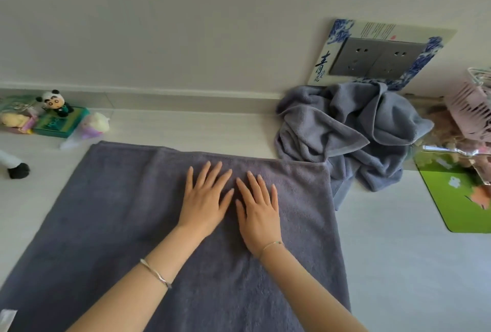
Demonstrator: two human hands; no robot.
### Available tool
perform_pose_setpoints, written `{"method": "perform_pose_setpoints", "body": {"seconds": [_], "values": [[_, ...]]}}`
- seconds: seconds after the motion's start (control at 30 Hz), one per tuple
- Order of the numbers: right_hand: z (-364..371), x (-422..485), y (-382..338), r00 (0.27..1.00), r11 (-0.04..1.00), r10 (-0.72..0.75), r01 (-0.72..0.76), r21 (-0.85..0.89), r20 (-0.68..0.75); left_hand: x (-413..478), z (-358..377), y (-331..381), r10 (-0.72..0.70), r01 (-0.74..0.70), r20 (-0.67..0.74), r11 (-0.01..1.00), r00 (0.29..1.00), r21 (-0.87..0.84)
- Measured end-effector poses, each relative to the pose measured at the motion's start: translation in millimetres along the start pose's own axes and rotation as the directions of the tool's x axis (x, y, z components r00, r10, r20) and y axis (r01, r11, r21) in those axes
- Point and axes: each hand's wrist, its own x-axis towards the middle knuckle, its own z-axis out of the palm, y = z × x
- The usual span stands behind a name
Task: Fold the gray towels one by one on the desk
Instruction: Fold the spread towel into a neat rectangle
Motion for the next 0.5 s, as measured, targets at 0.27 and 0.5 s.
{"method": "perform_pose_setpoints", "body": {"seconds": [0.27, 0.5], "values": [[-29, -23, 88, 0.958, 0.952, 0.274, -0.258, -0.166, 0.084, -1, 7, -22, -0.133, 0.126, 0.241, 0.991, 0.961, 0.045], [-39, -28, 51, 0.956, 0.957, 0.281, -0.272, -0.100, 0.083, -54, -19, -93, -0.241, 0.247, 0.157, 0.969, 0.958, -0.023]]}}
